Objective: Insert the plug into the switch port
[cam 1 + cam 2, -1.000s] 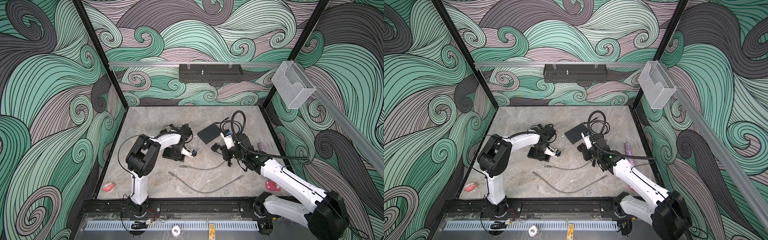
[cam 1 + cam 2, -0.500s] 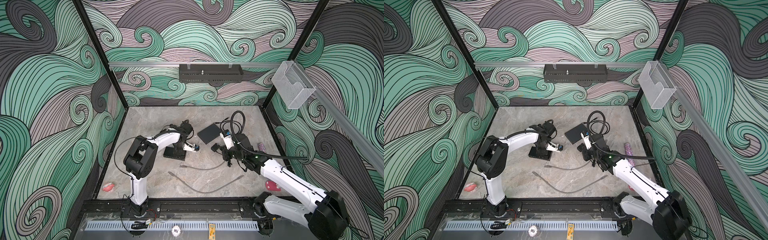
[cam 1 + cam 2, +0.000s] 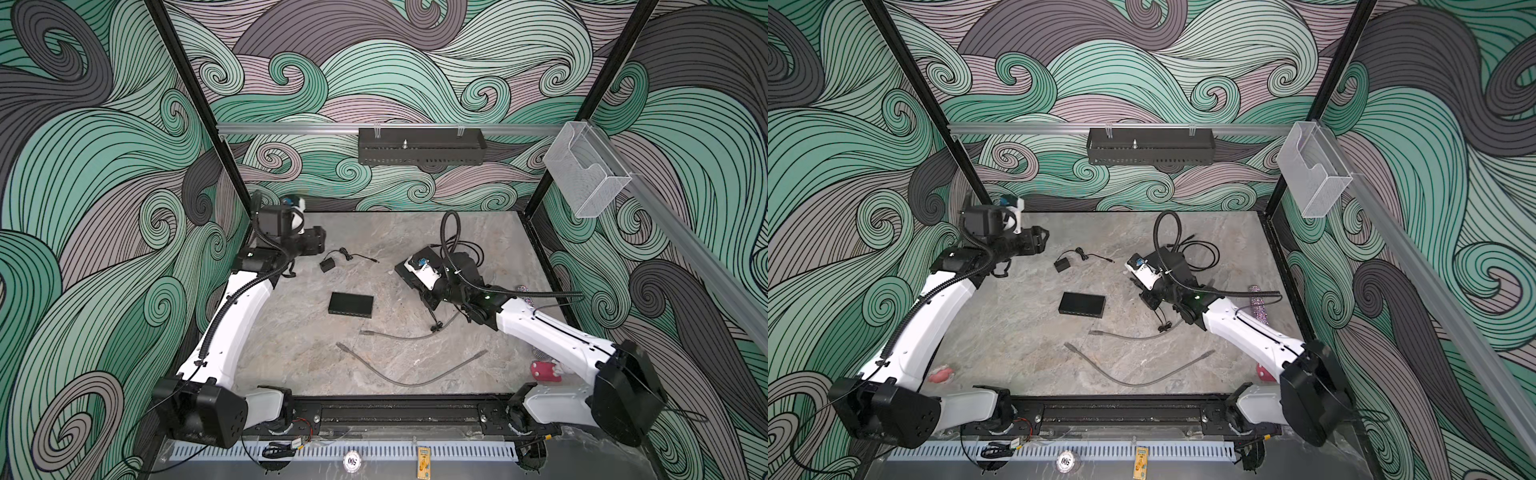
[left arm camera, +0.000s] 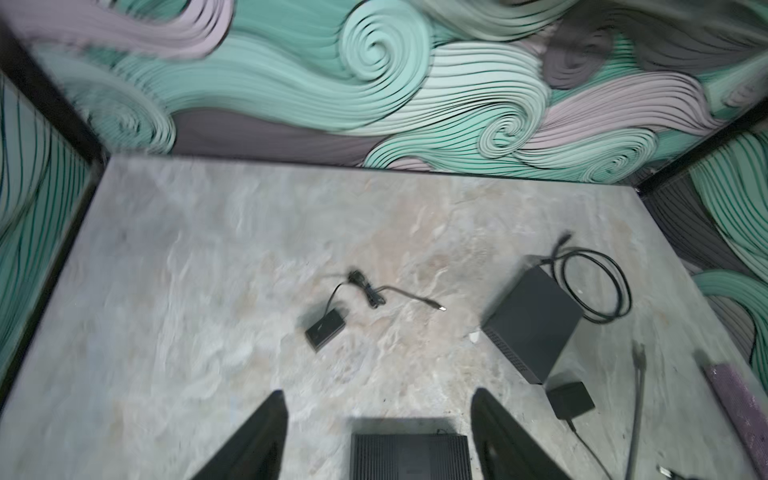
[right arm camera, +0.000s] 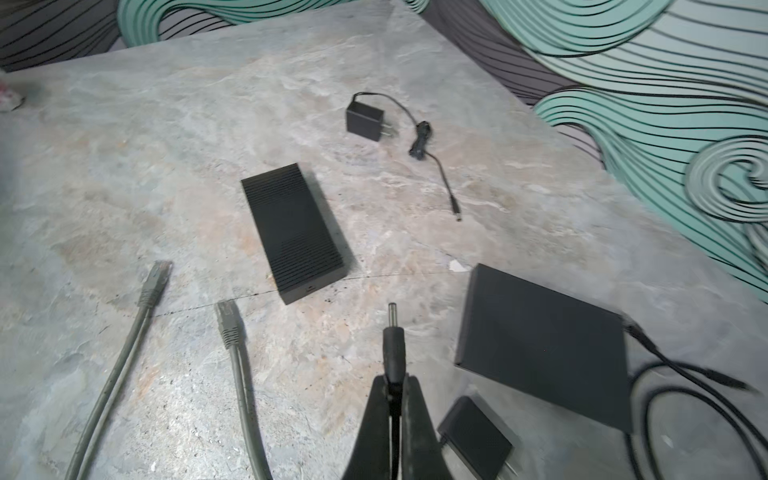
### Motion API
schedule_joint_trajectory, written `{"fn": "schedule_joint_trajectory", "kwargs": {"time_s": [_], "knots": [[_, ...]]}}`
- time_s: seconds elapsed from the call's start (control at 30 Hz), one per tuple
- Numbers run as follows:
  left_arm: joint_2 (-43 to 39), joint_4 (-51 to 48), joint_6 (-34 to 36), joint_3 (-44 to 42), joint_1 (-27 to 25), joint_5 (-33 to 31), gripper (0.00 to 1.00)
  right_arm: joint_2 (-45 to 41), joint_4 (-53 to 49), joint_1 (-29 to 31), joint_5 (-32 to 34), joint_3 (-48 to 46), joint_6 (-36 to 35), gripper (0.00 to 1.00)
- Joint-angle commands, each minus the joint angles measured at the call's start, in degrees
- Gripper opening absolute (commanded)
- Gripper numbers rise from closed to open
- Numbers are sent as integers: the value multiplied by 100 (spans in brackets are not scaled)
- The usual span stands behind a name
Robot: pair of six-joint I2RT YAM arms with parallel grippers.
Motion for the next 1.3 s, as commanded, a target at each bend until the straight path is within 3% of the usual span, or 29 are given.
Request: {"fn": "schedule_joint_trajectory", "kwargs": {"time_s": [0.0, 0.13, 0.2, 0.3, 0.43, 0.63, 0.77, 1.27], "knots": [[465, 275, -1833, -955, 311, 1846, 69, 338, 854, 178, -841, -483, -374, 0], [1303, -157, -1617, -919, 411, 2336, 70, 950, 724, 207, -1281, -474, -784, 0], [1638, -208, -1587, -806, 452, 2776, 70, 1248, 971, 207, -1343, -547, -808, 0], [1930, -164, -1704, -844, 469, 2895, 69, 1754, 1588, 245, -1793, -572, -631, 0], [2145, 56, -1742, -983, 469, 3203, 56, 2413, 1993, 476, -1574, -328, -596, 0], [2218, -546, -1322, -829, 467, 2468, 49, 2996, 2307, 488, -1288, 6, -518, 0], [2243, -889, -1274, -713, 465, 1656, 53, 3049, 2563, 487, -1231, -35, -464, 0], [2516, -1020, -1169, -465, 464, 1448, 54, 3163, 2619, 609, -1283, 148, -348, 0]]}}
